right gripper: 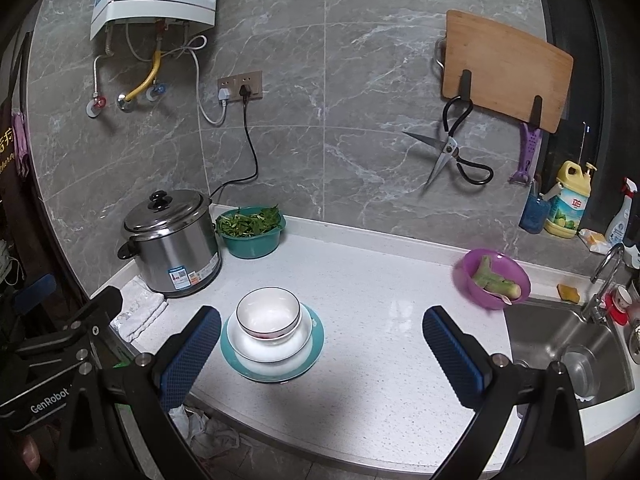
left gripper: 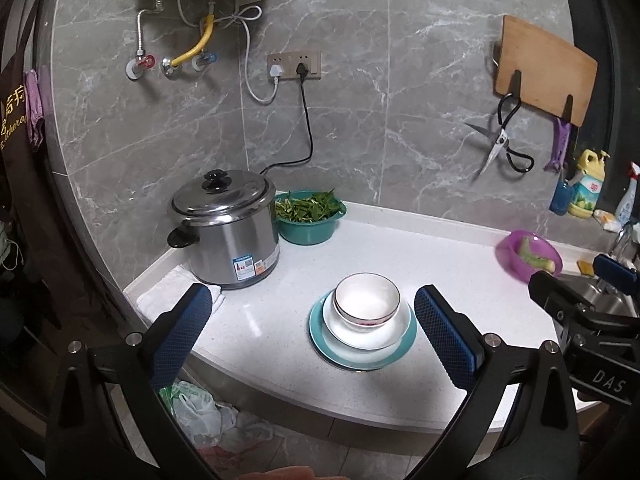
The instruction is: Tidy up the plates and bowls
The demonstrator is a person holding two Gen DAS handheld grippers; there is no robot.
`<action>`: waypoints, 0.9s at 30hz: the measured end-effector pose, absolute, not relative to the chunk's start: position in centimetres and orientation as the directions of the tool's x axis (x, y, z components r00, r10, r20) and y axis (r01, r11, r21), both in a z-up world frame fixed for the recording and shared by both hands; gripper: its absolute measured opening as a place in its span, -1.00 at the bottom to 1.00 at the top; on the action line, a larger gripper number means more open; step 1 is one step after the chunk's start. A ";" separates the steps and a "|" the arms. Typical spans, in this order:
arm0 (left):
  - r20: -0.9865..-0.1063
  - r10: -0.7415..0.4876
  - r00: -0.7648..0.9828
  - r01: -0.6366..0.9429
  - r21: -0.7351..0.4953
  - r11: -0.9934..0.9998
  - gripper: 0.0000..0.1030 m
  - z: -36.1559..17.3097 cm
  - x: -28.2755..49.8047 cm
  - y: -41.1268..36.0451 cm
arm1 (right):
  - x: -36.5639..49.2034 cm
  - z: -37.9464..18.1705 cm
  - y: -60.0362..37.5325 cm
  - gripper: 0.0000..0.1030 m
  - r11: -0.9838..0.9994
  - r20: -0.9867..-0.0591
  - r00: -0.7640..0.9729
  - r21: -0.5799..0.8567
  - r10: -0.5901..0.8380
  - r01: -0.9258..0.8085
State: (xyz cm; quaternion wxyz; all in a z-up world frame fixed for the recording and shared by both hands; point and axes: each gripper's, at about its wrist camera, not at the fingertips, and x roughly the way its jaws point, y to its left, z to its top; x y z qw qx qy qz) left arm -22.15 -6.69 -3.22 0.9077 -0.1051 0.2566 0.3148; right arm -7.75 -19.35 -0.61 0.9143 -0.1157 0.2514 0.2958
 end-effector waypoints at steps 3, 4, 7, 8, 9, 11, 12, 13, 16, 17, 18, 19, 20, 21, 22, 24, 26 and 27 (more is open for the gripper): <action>-0.539 0.522 0.661 -0.634 -0.030 0.773 1.00 -3.2 -21.9 -6.4 | -7.6 -0.5 -19.4 0.99 0.803 -0.526 0.705 -0.067 0.475 -0.592; -0.541 0.521 0.660 -0.635 -0.032 0.772 1.00 -3.3 -21.8 -6.4 | -7.5 -0.5 -19.4 0.99 0.804 -0.527 0.706 -0.069 0.473 -0.590; -0.541 0.522 0.660 -0.635 -0.030 0.772 1.00 -3.2 -21.7 -6.2 | -7.2 -0.5 -19.5 0.99 0.807 -0.529 0.706 -0.066 0.471 -0.587; -0.541 0.522 0.659 -0.636 -0.031 0.771 1.00 -3.2 -21.7 -6.2 | -7.1 -0.5 -19.5 0.99 0.807 -0.530 0.706 -0.065 0.470 -0.587; -0.543 0.521 0.659 -0.635 -0.030 0.772 1.00 -3.2 -21.5 -6.1 | -7.1 -0.5 -19.5 0.99 0.808 -0.531 0.706 -0.065 0.470 -0.586; -0.545 0.514 0.663 -0.628 -0.030 0.778 1.00 -3.3 -21.2 -5.8 | -7.0 -0.6 -19.5 0.99 0.806 -0.532 0.704 -0.065 0.470 -0.588; -0.546 0.507 0.667 -0.622 -0.034 0.782 1.00 -3.3 -21.0 -5.7 | -7.0 -0.6 -19.5 0.99 0.806 -0.532 0.704 -0.065 0.471 -0.589; -0.548 0.499 0.671 -0.616 -0.038 0.787 1.00 -3.3 -20.8 -5.5 | -7.0 -0.6 -19.5 0.99 0.805 -0.533 0.703 -0.066 0.471 -0.589; -0.551 0.493 0.673 -0.608 -0.034 0.793 1.00 -3.5 -20.0 -5.0 | -6.8 -0.6 -19.4 0.99 0.805 -0.535 0.702 -0.065 0.470 -0.589; -0.552 0.493 0.672 -0.608 -0.031 0.793 1.00 -3.6 -19.7 -4.8 | -6.8 -0.6 -19.4 0.99 0.806 -0.535 0.703 -0.067 0.469 -0.588; -0.553 0.494 0.671 -0.607 -0.028 0.794 1.00 -3.6 -19.6 -4.8 | -6.6 -0.7 -19.4 0.99 0.806 -0.536 0.703 -0.068 0.468 -0.589; -0.553 0.496 0.670 -0.608 -0.025 0.794 1.00 -3.6 -19.4 -4.7 | -6.5 -0.7 -19.4 0.99 0.806 -0.536 0.703 -0.067 0.468 -0.588; -0.553 0.496 0.670 -0.608 -0.025 0.794 1.00 -3.7 -19.2 -4.6 | -6.4 -0.7 -19.5 0.99 0.806 -0.536 0.703 -0.068 0.468 -0.588; -0.553 0.493 0.672 -0.606 -0.027 0.795 1.00 -3.7 -19.2 -4.6 | -6.3 -0.7 -19.5 0.99 0.806 -0.535 0.703 -0.067 0.468 -0.588; -0.553 0.493 0.671 -0.606 -0.027 0.795 1.00 -3.8 -19.1 -4.5 | -6.2 -0.7 -19.5 0.99 0.806 -0.535 0.703 -0.067 0.468 -0.588; -0.553 0.497 0.669 -0.609 -0.025 0.793 1.00 -3.8 -18.9 -4.5 | -6.1 -0.7 -19.5 0.99 0.806 -0.536 0.703 -0.068 0.468 -0.588; -0.554 0.495 0.670 -0.608 -0.026 0.793 1.00 -3.8 -18.9 -4.5 | -6.1 -0.7 -19.5 0.99 0.807 -0.537 0.703 -0.068 0.466 -0.587; -0.554 0.495 0.669 -0.609 -0.026 0.793 1.00 -3.9 -18.8 -4.4 | -6.0 -0.7 -19.4 0.99 0.806 -0.538 0.702 -0.068 0.466 -0.588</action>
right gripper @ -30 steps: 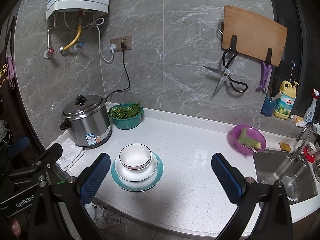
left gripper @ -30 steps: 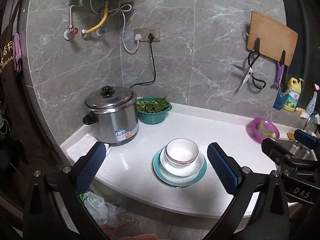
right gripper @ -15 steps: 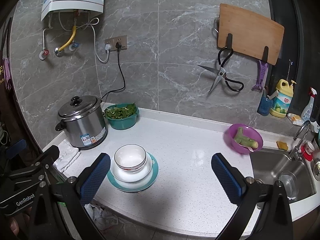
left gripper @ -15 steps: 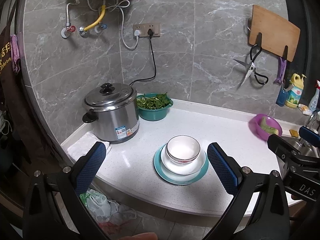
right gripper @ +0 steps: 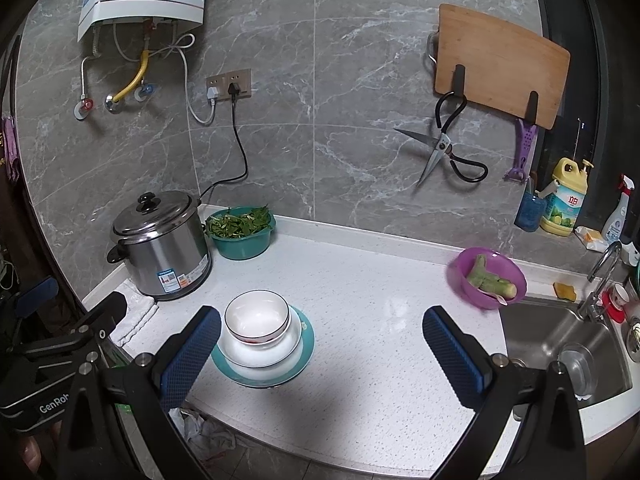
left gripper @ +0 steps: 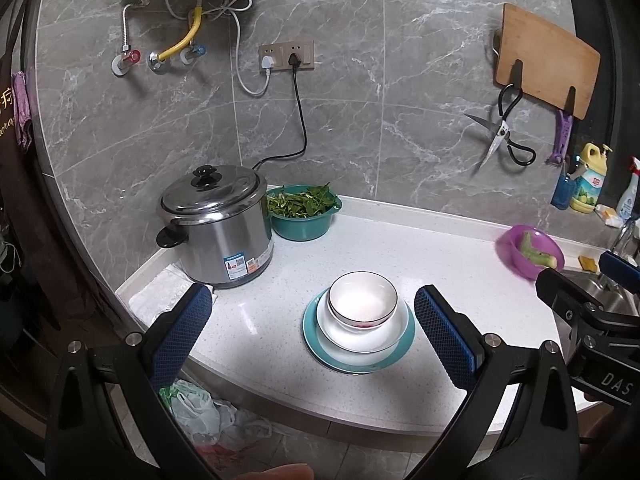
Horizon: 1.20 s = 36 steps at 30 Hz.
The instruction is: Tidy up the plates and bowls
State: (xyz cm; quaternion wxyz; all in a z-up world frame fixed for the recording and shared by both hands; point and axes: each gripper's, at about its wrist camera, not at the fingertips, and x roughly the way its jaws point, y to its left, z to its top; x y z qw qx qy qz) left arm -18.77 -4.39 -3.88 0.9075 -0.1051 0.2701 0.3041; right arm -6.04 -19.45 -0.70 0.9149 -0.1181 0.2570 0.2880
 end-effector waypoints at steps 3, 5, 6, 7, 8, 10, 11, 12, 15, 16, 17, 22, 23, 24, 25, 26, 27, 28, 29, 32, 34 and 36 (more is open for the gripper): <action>-0.556 0.498 0.665 -0.612 -0.025 0.790 1.00 -4.1 -18.5 -4.2 | -5.7 -0.8 -19.4 0.99 0.806 -0.542 0.700 -0.068 0.465 -0.587; -0.555 0.503 0.662 -0.616 -0.022 0.787 1.00 -4.3 -18.3 -4.1 | -5.7 -0.9 -19.3 0.99 0.807 -0.545 0.699 -0.068 0.462 -0.586; -0.555 0.505 0.661 -0.618 -0.020 0.786 1.00 -4.3 -18.3 -4.2 | -5.7 -1.0 -19.3 0.99 0.808 -0.546 0.700 -0.069 0.460 -0.585; -0.557 0.506 0.659 -0.618 -0.018 0.786 1.00 -4.4 -18.2 -4.1 | -5.7 -1.1 -19.3 0.99 0.808 -0.547 0.700 -0.069 0.459 -0.585; -0.559 0.509 0.655 -0.621 -0.012 0.784 1.00 -4.6 -18.1 -4.1 | -5.7 -1.1 -19.3 0.99 0.809 -0.548 0.699 -0.069 0.459 -0.584; -0.564 0.515 0.646 -0.625 -0.003 0.781 1.00 -4.8 -18.1 -4.2 | -5.6 -1.3 -19.3 0.99 0.810 -0.550 0.699 -0.069 0.456 -0.583; -0.566 0.514 0.644 -0.625 -0.002 0.781 1.00 -4.9 -18.0 -4.2 | -5.6 -1.3 -19.3 0.99 0.810 -0.552 0.699 -0.069 0.455 -0.582; -0.568 0.514 0.642 -0.626 -0.002 0.780 1.00 -5.0 -18.0 -4.2 | -5.6 -1.4 -19.3 0.99 0.811 -0.553 0.700 -0.071 0.453 -0.581; -0.575 0.502 0.646 -0.621 -0.012 0.784 1.00 -5.3 -17.8 -4.0 | -5.5 -1.5 -19.3 0.99 0.812 -0.556 0.700 -0.074 0.448 -0.579; -0.577 0.503 0.644 -0.622 -0.012 0.783 1.00 -5.4 -17.8 -3.9 | -5.5 -1.5 -19.3 0.99 0.813 -0.556 0.701 -0.075 0.446 -0.577; -0.580 0.501 0.642 -0.623 -0.014 0.782 1.00 -5.5 -17.7 -3.8 | -5.4 -1.5 -19.3 0.99 0.813 -0.557 0.701 -0.075 0.446 -0.577; -0.608 0.490 0.625 -0.630 -0.023 0.776 1.00 -6.3 -17.3 -3.3 | -5.1 -1.7 -19.4 0.99 0.819 -0.565 0.704 -0.082 0.430 -0.567; -0.612 0.490 0.620 -0.632 -0.021 0.774 1.00 -6.3 -17.2 -3.3 | -5.1 -1.8 -19.4 0.99 0.820 -0.569 0.703 -0.084 0.427 -0.566; -0.619 0.489 0.615 -0.634 -0.020 0.773 1.00 -6.5 -17.1 -3.3 | -5.0 -1.9 -19.3 0.99 0.821 -0.572 0.703 -0.086 0.423 -0.564; -0.623 0.487 0.612 -0.635 -0.020 0.773 1.00 -6.6 -16.9 -3.2 | -5.0 -2.0 -19.3 0.99 0.822 -0.574 0.702 -0.085 0.422 -0.563; -0.627 0.484 0.611 -0.634 -0.021 0.773 1.00 -6.7 -16.8 -3.1 | -5.0 -2.1 -19.4 0.99 0.822 -0.575 0.701 -0.085 0.421 -0.563; -0.628 0.484 0.609 -0.634 -0.020 0.773 1.00 -6.8 -16.7 -3.1 | -4.9 -2.1 -19.3 0.99 0.822 -0.576 0.701 -0.085 0.421 -0.564; -0.629 0.485 0.607 -0.634 -0.017 0.773 1.00 -6.8 -16.5 -3.1 | -4.9 -2.1 -19.3 0.99 0.822 -0.577 0.700 -0.085 0.421 -0.564; -0.629 0.485 0.608 -0.633 -0.015 0.774 1.00 -6.8 -16.4 -3.1 | -4.8 -2.2 -19.3 0.99 0.822 -0.579 0.699 -0.085 0.419 -0.563; -0.632 0.482 0.607 -0.630 -0.013 0.776 1.00 -7.0 -16.1 -3.1 | -4.7 -2.3 -19.2 0.99 0.822 -0.581 0.698 -0.085 0.419 -0.563; -0.634 0.482 0.604 -0.631 -0.011 0.776 1.00 -7.1 -15.9 -3.1 | -4.7 -2.3 -19.2 0.99 0.822 -0.580 0.699 -0.086 0.419 -0.564; -0.638 0.482 0.600 -0.632 -0.009 0.775 1.00 -7.3 -15.7 -3.0 | -4.7 -2.4 -19.2 0.99 0.821 -0.582 0.697 -0.087 0.418 -0.565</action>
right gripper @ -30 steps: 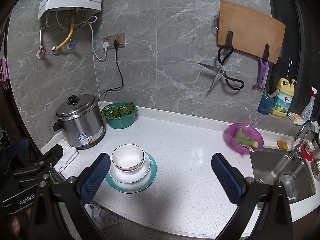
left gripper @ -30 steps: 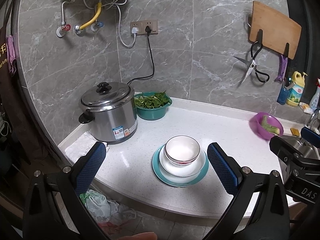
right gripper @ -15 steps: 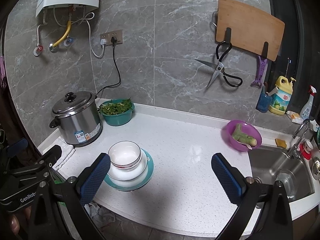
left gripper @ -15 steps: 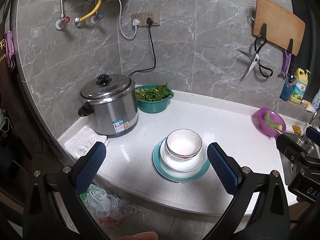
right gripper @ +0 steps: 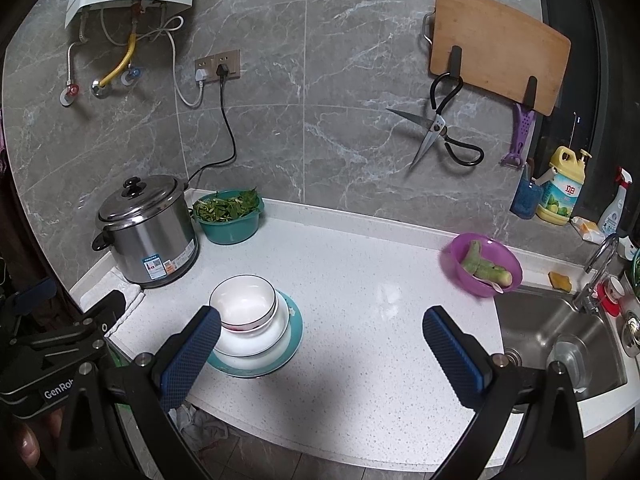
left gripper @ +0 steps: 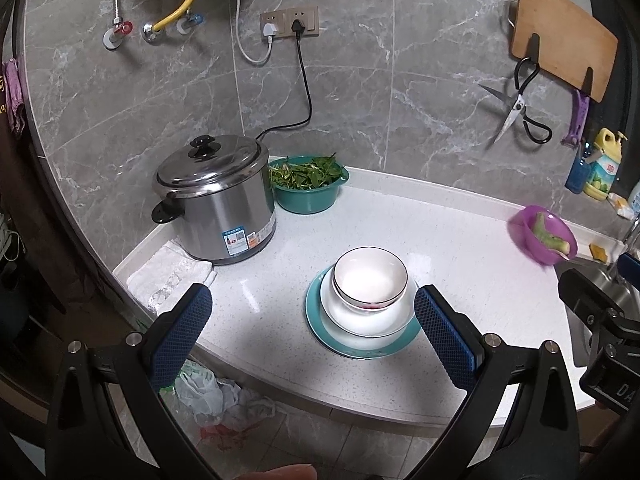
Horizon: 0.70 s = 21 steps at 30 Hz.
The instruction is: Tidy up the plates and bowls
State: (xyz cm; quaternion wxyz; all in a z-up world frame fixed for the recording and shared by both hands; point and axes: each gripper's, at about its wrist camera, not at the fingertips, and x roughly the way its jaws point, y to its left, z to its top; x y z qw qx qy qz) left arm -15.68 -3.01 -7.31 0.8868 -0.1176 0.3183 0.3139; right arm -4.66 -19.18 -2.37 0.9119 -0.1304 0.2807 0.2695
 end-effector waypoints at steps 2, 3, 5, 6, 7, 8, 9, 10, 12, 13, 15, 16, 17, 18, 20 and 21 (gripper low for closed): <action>-0.643 0.482 0.595 -0.632 -0.003 0.775 1.00 -7.5 -15.4 -2.8 | -4.4 -2.5 -19.1 0.99 0.821 -0.585 0.696 -0.088 0.416 -0.565; -0.645 0.485 0.590 -0.635 0.000 0.772 1.00 -7.7 -15.2 -2.8 | -4.2 -2.6 -19.1 0.99 0.820 -0.588 0.694 -0.088 0.415 -0.565; -0.652 0.485 0.583 -0.637 0.004 0.771 1.00 -8.0 -15.1 -2.7 | -4.0 -2.8 -19.0 0.99 0.819 -0.592 0.692 -0.091 0.413 -0.566; -0.655 0.484 0.580 -0.638 0.005 0.770 1.00 -8.2 -14.9 -2.7 | -3.9 -2.9 -18.9 0.99 0.819 -0.595 0.691 -0.092 0.410 -0.566; -0.658 0.484 0.577 -0.639 0.005 0.769 1.00 -8.4 -14.9 -2.6 | -3.7 -3.0 -18.9 0.99 0.819 -0.598 0.690 -0.094 0.408 -0.565; -0.662 0.482 0.574 -0.639 0.007 0.770 1.00 -8.6 -14.7 -2.5 | -3.6 -3.1 -18.8 0.99 0.819 -0.601 0.689 -0.096 0.405 -0.565; -0.665 0.480 0.572 -0.638 0.008 0.770 1.00 -8.8 -14.5 -2.4 | -3.6 -3.2 -18.7 0.99 0.820 -0.604 0.689 -0.100 0.401 -0.564; -0.669 0.480 0.568 -0.639 0.010 0.770 1.00 -9.0 -14.3 -2.3 | -3.5 -3.3 -18.6 0.99 0.820 -0.607 0.689 -0.103 0.396 -0.563; -0.676 0.480 0.559 -0.640 0.016 0.768 1.00 -9.5 -13.9 -2.0 | -3.3 -3.6 -18.6 0.99 0.822 -0.613 0.688 -0.106 0.389 -0.560; -0.680 0.480 0.554 -0.641 0.019 0.767 1.00 -9.8 -13.6 -1.9 | -3.2 -3.6 -18.6 0.99 0.823 -0.613 0.688 -0.106 0.388 -0.559; -0.685 0.475 0.552 -0.639 0.018 0.769 1.00 -10.1 -13.3 -1.5 | -3.0 -3.7 -18.6 0.99 0.825 -0.614 0.689 -0.106 0.385 -0.555; -0.688 0.473 0.550 -0.639 0.018 0.769 1.00 -10.3 -13.0 -1.4 | -2.9 -3.7 -18.6 0.99 0.826 -0.614 0.690 -0.107 0.383 -0.553; -0.690 0.472 0.549 -0.638 0.018 0.770 1.00 -10.5 -12.9 -1.3 | -2.9 -3.7 -18.6 0.99 0.827 -0.614 0.692 -0.108 0.381 -0.551; -0.692 0.470 0.548 -0.637 0.019 0.771 1.00 -10.7 -12.7 -1.2 | -2.8 -3.7 -18.6 0.99 0.829 -0.614 0.693 -0.110 0.378 -0.549; -0.695 0.470 0.544 -0.637 0.023 0.771 0.99 -11.0 -12.4 -1.2 | -2.6 -3.8 -18.6 0.99 0.830 -0.617 0.693 -0.111 0.373 -0.546; -0.696 0.471 0.542 -0.637 0.025 0.770 0.99 -11.1 -12.3 -1.2 | -2.5 -3.9 -18.6 0.99 0.830 -0.618 0.692 -0.111 0.372 -0.546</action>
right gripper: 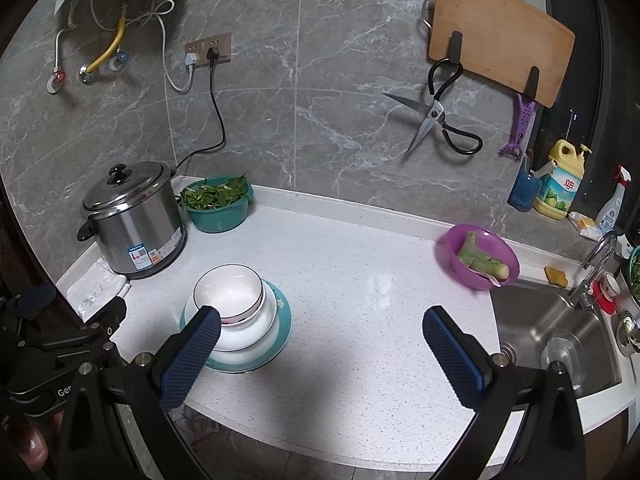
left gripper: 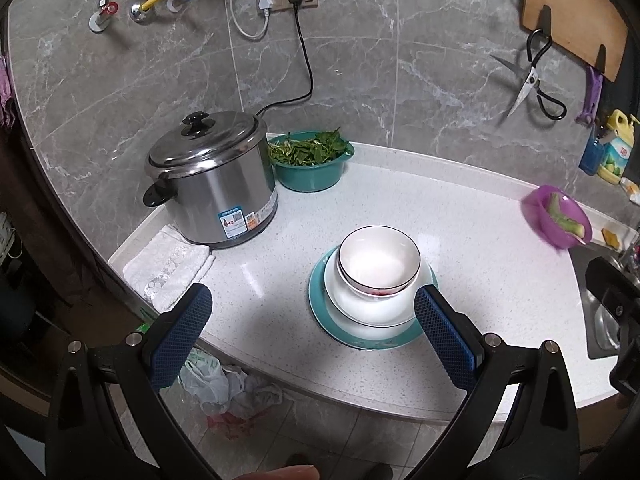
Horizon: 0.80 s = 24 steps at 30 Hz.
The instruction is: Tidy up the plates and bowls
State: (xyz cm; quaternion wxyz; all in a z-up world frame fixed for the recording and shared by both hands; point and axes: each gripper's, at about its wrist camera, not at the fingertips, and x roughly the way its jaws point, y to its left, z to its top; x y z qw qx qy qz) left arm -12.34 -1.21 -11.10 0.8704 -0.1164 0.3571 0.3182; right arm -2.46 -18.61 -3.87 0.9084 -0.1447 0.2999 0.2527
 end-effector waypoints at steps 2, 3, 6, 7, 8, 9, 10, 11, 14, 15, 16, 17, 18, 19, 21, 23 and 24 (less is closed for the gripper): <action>-0.699 0.469 0.541 -0.637 0.024 0.770 0.99 -11.3 -12.1 -1.2 | -2.3 -4.1 -18.6 0.99 0.831 -0.621 0.691 -0.111 0.370 -0.544; -0.700 0.469 0.539 -0.639 0.024 0.769 1.00 -11.5 -12.0 -1.1 | -2.3 -4.2 -18.6 0.99 0.832 -0.622 0.690 -0.111 0.369 -0.544; -0.699 0.473 0.536 -0.641 0.027 0.767 1.00 -11.5 -12.0 -1.1 | -2.0 -4.5 -18.5 0.99 0.832 -0.627 0.688 -0.111 0.365 -0.543; -0.699 0.473 0.536 -0.641 0.027 0.767 1.00 -11.6 -12.0 -1.1 | -2.0 -4.6 -18.5 0.99 0.833 -0.629 0.688 -0.113 0.362 -0.542; -0.699 0.473 0.537 -0.641 0.027 0.767 1.00 -11.6 -11.9 -1.1 | -1.9 -4.7 -18.5 0.99 0.833 -0.631 0.687 -0.114 0.360 -0.541; -0.698 0.474 0.537 -0.641 0.028 0.767 1.00 -11.6 -11.9 -1.0 | -1.9 -4.8 -18.5 0.99 0.834 -0.633 0.687 -0.115 0.358 -0.540; -0.697 0.474 0.538 -0.640 0.028 0.768 1.00 -11.6 -11.9 -1.0 | -1.8 -4.9 -18.4 0.99 0.834 -0.635 0.686 -0.116 0.356 -0.540; -0.697 0.475 0.537 -0.640 0.030 0.768 1.00 -11.6 -11.9 -1.0 | -1.7 -5.0 -18.4 0.99 0.834 -0.637 0.685 -0.116 0.355 -0.540; -0.697 0.473 0.538 -0.640 0.027 0.768 1.00 -11.6 -11.9 -1.0 | -1.6 -5.2 -18.4 0.99 0.832 -0.641 0.681 -0.118 0.353 -0.542; -0.697 0.475 0.538 -0.640 0.029 0.768 1.00 -11.5 -11.9 -1.0 | -1.5 -5.2 -18.3 0.99 0.832 -0.643 0.680 -0.118 0.353 -0.543; -0.696 0.476 0.537 -0.640 0.030 0.767 1.00 -11.6 -11.8 -1.0 | -1.5 -5.3 -18.3 0.99 0.832 -0.644 0.679 -0.117 0.353 -0.543; -0.697 0.474 0.538 -0.640 0.028 0.768 1.00 -11.6 -11.9 -1.0 | -1.5 -5.3 -18.3 0.99 0.831 -0.645 0.678 -0.117 0.352 -0.543; -0.698 0.472 0.539 -0.639 0.027 0.769 1.00 -11.6 -11.9 -1.0 | -1.4 -5.4 -18.3 0.99 0.831 -0.646 0.677 -0.118 0.352 -0.544; -0.698 0.472 0.538 -0.639 0.027 0.769 1.00 -11.6 -11.8 -1.0 | -1.4 -5.4 -18.3 0.99 0.830 -0.647 0.676 -0.118 0.351 -0.545; -0.697 0.473 0.538 -0.640 0.027 0.768 1.00 -11.5 -11.9 -1.0 | -1.3 -5.4 -18.3 0.99 0.829 -0.648 0.675 -0.119 0.352 -0.546; -0.696 0.475 0.538 -0.640 0.029 0.768 1.00 -11.6 -11.9 -1.1 | -1.3 -5.4 -18.3 0.99 0.830 -0.648 0.676 -0.119 0.351 -0.545; -0.697 0.474 0.538 -0.640 0.028 0.768 1.00 -11.6 -11.8 -1.1 | -1.3 -5.4 -18.3 0.99 0.830 -0.648 0.676 -0.118 0.352 -0.546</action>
